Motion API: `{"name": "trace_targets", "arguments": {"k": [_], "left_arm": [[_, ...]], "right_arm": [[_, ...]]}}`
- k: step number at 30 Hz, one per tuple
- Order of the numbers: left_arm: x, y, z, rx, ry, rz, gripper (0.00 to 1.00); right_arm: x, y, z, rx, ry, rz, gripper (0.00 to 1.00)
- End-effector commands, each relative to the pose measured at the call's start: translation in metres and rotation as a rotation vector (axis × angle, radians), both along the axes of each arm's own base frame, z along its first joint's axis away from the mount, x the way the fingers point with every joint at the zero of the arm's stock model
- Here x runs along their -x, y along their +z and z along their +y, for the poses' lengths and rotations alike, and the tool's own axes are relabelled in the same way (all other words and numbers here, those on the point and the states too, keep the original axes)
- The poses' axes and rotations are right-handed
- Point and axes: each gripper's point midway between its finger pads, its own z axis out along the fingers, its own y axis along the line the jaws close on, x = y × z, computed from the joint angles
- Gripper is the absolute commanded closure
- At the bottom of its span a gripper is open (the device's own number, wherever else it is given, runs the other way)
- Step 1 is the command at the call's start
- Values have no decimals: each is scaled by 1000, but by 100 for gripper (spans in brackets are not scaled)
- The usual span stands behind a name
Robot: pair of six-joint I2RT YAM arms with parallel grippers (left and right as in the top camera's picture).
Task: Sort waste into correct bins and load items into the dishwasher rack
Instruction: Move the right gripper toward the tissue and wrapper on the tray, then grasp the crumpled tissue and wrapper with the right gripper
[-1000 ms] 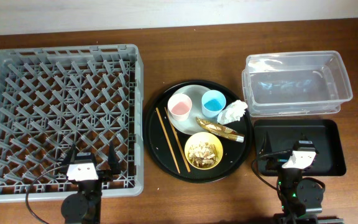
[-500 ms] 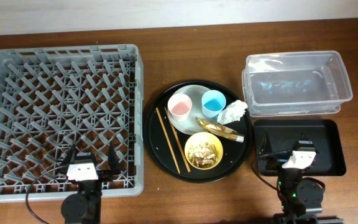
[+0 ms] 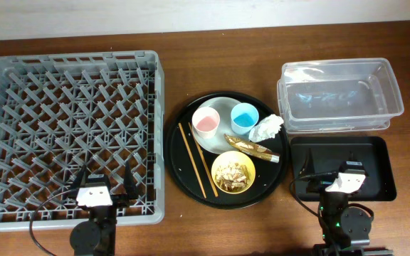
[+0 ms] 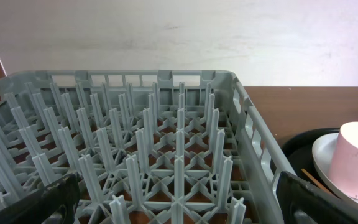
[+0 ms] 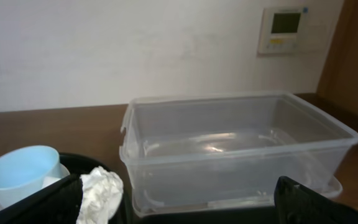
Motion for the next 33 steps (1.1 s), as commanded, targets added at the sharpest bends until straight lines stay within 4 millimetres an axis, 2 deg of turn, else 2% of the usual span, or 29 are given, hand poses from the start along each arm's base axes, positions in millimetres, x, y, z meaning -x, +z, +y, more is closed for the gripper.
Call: {"name": "trace_targets", "arguments": {"k": [1, 3, 4, 5, 6, 7, 9, 11, 13, 16, 17, 18, 19, 21, 22, 23, 25, 27, 29, 30, 32, 33], "left_arm": [[0, -2, -1, 11, -6, 1, 1], [0, -2, -1, 11, -6, 2, 1], [0, -2, -1, 11, -6, 1, 0], [0, -2, -1, 11, -6, 1, 1], [0, -2, -1, 11, -6, 1, 0], [0, -2, -1, 11, -6, 1, 1], [0, -2, -1, 11, -6, 2, 1], [0, -2, -1, 11, -6, 1, 1], [0, -2, -1, 11, -6, 1, 1], [0, -2, -1, 11, -6, 1, 0], [0, -2, -1, 11, -6, 1, 1], [0, -2, -1, 11, -6, 2, 1], [0, -2, -1, 11, -6, 1, 1], [0, -2, -1, 11, -6, 2, 1], [0, -2, -1, 11, -6, 1, 1], [0, -2, -1, 11, -6, 2, 1], [0, -2, -1, 11, -6, 2, 1], [0, -2, -1, 11, -6, 2, 1], [0, -2, -1, 11, -6, 1, 1], [0, -2, -1, 11, -6, 2, 0], [0, -2, -1, 11, -6, 2, 1], [0, -2, -1, 11, -6, 1, 1]], "right_arm": [[1, -12, -4, -5, -28, 41, 1], [1, -13, -2, -8, -14, 46, 1], [-1, -8, 13, -66, 72, 21, 1], [-1, 2, 37, -90, 214, -7, 1], [2, 3, 46, -99, 261, 16, 1], [6, 4, 44, -132, 250, 62, 1], [14, 29, 43, -142, 241, 106, 1], [21, 64, 44, -150, 241, 165, 1], [21, 92, 45, -171, 231, 342, 1], [16, 111, 45, -209, 203, 662, 1], [5, 124, 44, -216, 196, 727, 1], [-4, 133, 50, -242, 221, 748, 1], [-3, 135, 64, -288, 291, 823, 1], [-3, 129, 85, -370, 388, 946, 0], [-3, 120, 90, -401, 409, 1002, 14], [-3, 109, 91, -416, 406, 1056, 32], [1, 83, 89, -389, 365, 1144, 57], [7, 62, 89, -353, 341, 1202, 57], [6, 34, 100, -361, 346, 1239, 54], [5, 25, 103, -352, 357, 1242, 52], [3, -11, 114, -334, 376, 1265, 44], [1, -22, 116, -329, 378, 1262, 40]]}}
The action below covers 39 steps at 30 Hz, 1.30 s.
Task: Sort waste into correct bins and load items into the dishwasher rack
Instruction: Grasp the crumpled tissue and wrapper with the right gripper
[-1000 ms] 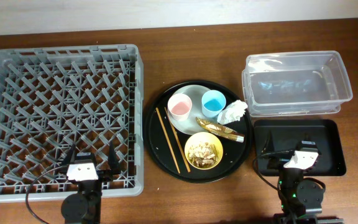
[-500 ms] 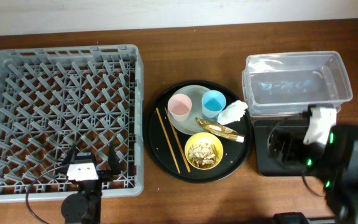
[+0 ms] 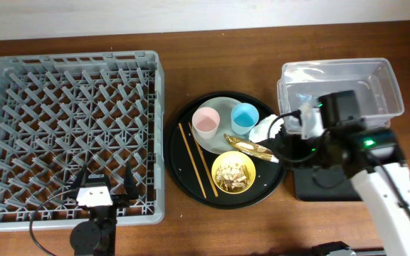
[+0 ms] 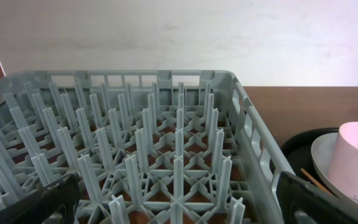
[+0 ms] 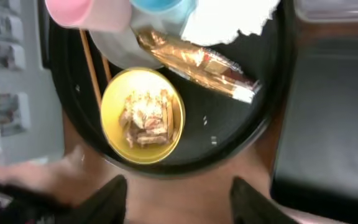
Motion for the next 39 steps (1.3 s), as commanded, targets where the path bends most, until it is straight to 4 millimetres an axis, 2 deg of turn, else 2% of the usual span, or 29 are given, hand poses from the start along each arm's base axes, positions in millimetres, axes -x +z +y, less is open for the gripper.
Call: {"name": "trace_targets", "arguments": {"k": [1, 5, 8, 10, 14, 16, 17, 18, 19, 21, 23, 26, 27, 28, 29, 31, 33, 35, 36, 37, 39], "left_arm": [[0, -2, 0, 11, -3, 1, 1], [0, -2, 0, 11, -3, 2, 0], [0, -2, 0, 11, -3, 2, 1], [0, -2, 0, 11, -3, 1, 1], [0, -2, 0, 11, -3, 1, 1], [0, -2, 0, 11, -3, 1, 1], [0, -2, 0, 11, -3, 1, 1], [0, -2, 0, 11, -3, 2, 1], [0, -2, 0, 11, -3, 1, 1], [0, -2, 0, 11, -3, 1, 1], [0, -2, 0, 11, -3, 1, 1], [0, -2, 0, 11, -3, 2, 0], [0, -2, 0, 11, -3, 1, 1], [0, -2, 0, 11, -3, 1, 1], [0, -2, 0, 11, -3, 1, 1], [0, -2, 0, 11, -3, 1, 1], [0, -2, 0, 11, -3, 1, 1], [0, -2, 0, 11, -3, 1, 0], [0, -2, 0, 11, -3, 1, 1], [0, -2, 0, 11, -3, 2, 1], [0, -2, 0, 11, -3, 1, 1]], "right_arm": [[1, -48, 3, 30, -59, 57, 37], [-11, -95, -12, 85, -232, 120, 36], [-24, -122, -17, 136, -245, 147, 37], [-33, -142, -15, 143, -243, 171, 43], [-41, -162, -13, 148, -242, 191, 53], [-42, -165, -13, 147, -241, 194, 66], [-44, -165, -12, 146, -241, 189, 76], [-45, -164, -12, 144, -241, 185, 93], [-45, -163, -11, 138, -239, 185, 96], [-46, -155, -3, 91, -225, 182, 96], [-54, -124, 8, 26, -187, 129, 96], [-54, -93, 9, 7, -192, 76, 94], [-52, -87, 11, -26, -235, 88, 57], [-47, -87, 16, -77, -293, 137, 8], [-39, -93, 26, -139, -336, 210, 4], [-32, -110, 27, -127, -424, 264, 5], [-35, -138, 26, -146, -589, 259, 21], [-36, -158, 25, -213, -719, 252, 31], [-36, -163, 23, -226, -747, 242, 33], [-35, -175, 19, -247, -806, 219, 44], [-40, -179, 16, -266, -815, 168, 48]]}}
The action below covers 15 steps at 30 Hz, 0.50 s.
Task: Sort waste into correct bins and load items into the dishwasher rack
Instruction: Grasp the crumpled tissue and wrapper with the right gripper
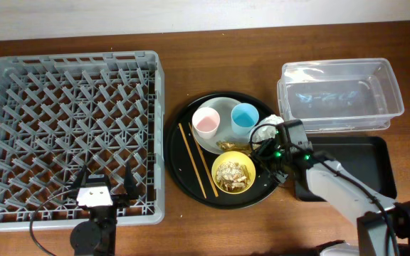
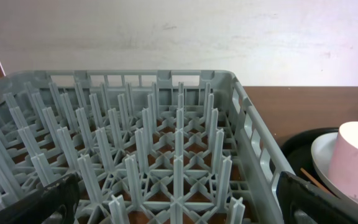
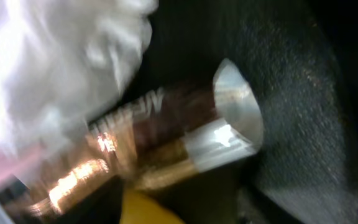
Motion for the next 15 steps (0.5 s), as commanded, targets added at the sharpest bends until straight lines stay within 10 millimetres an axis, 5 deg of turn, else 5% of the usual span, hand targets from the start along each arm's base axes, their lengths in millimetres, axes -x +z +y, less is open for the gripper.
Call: {"name": "trace_targets", "arguments": {"k": [1, 3, 10, 11, 13, 15], "left_arm": [[0, -2, 0, 11, -3, 1, 1], [0, -2, 0, 11, -3, 1, 1], [0, -2, 0, 11, -3, 1, 1], [0, -2, 0, 11, -3, 1, 1], [0, -2, 0, 11, -3, 1, 1], [0, -2, 0, 11, -3, 1, 1]], "right_arm": [[1, -12, -10, 7, -121, -5, 49], [-7, -9, -13, 19, -134, -41, 50], [-8, -9, -16, 33, -142, -49, 96], [-8, -8, -15, 28, -139, -52, 96], [-17, 11, -4, -20, -85, -129, 96], [-30, 60, 13, -101, 12, -304, 96]]}}
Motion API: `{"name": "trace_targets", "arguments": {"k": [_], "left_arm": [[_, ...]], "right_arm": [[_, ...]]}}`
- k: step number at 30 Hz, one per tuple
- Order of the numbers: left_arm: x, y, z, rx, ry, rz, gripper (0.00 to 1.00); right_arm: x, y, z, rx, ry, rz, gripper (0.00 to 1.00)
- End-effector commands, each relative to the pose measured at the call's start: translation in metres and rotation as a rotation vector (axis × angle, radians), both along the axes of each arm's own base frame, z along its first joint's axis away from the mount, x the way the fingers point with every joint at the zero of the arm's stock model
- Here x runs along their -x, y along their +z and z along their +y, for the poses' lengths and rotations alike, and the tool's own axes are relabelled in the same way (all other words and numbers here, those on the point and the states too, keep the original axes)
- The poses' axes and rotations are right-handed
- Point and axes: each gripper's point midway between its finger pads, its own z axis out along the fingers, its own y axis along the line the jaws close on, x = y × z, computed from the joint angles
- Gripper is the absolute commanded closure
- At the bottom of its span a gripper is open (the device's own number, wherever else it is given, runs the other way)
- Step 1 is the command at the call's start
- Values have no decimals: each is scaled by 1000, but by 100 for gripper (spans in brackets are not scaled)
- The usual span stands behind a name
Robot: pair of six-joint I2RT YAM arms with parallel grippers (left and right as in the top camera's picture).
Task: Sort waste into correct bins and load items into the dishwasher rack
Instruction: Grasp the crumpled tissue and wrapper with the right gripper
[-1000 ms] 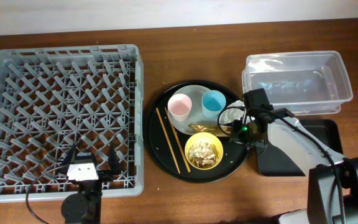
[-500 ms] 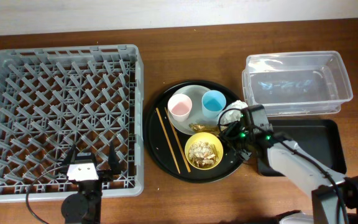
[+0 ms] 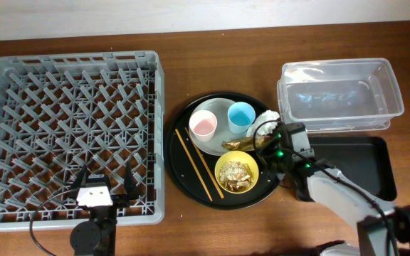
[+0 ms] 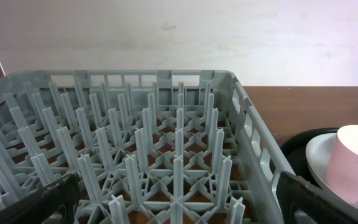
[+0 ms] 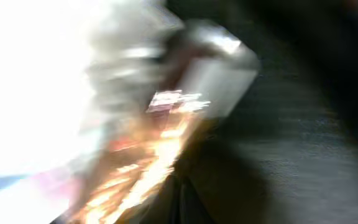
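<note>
On the round black tray lie a gold wrapper, a white tissue, wooden chopsticks, a yellow bowl of scraps, and a white plate bearing a pink cup and a blue cup. My right gripper is down at the wrapper's right end. In the blurred right wrist view the wrapper runs into the shut jaws of that gripper, with the tissue to the left. My left gripper rests open over the grey rack's front edge.
A clear plastic bin stands at the back right, with a flat black bin in front of it. The rack fills the left wrist view, and the pink cup shows at its right edge.
My right gripper has shut on the wrapper's end, and the wrapper has swung a little toward the tissue. The chopsticks and cups have shifted slightly on the tray. The left arm is unchanged.
Both arms first rested at the table's front edge, the right one by the black bin. Then the right arm was out over the tray's right side, looking down on it. Then it was low at the gold wrapper, and now it grips it.
</note>
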Motion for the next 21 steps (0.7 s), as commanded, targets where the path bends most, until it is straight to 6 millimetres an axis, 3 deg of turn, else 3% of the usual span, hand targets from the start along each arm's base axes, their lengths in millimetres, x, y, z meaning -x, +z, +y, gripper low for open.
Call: {"name": "trace_targets", "arguments": {"k": [1, 2, 3, 4, 5, 6, 9, 12, 15, 18, 20, 21], "left_arm": [[0, -2, 0, 11, -3, 1, 1], [0, -2, 0, 11, -3, 1, 1], [0, -2, 0, 11, -3, 1, 1], [0, -2, 0, 11, -3, 1, 1], [0, -2, 0, 11, -3, 1, 1], [0, -2, 0, 11, -3, 1, 1], [0, -2, 0, 11, -3, 1, 1], [0, -2, 0, 11, -3, 1, 1], [0, -2, 0, 11, -3, 1, 1], [0, -2, 0, 11, -3, 1, 1], [0, -2, 0, 11, -3, 1, 1], [0, -2, 0, 11, -3, 1, 1]], "right_arm": [[-9, 64, 20, -75, 112, -211, 96], [-9, 76, 20, -82, 113, -247, 95], [-8, 95, 19, -92, 112, -304, 74], [-7, 104, 19, -96, 112, -327, 59], [-5, 105, 18, -94, 110, -326, 54], [-1, 92, 11, -61, 86, -274, 47], [7, 42, 0, -3, 31, -95, 46], [-3, 3, 3, 10, 32, -33, 46], [-13, -18, 8, 4, 39, -27, 46], [-20, -22, 1, 39, 8, -43, 46], [-20, -22, 0, 41, 7, -46, 55], [-20, -22, 1, 37, 11, -45, 68]]}}
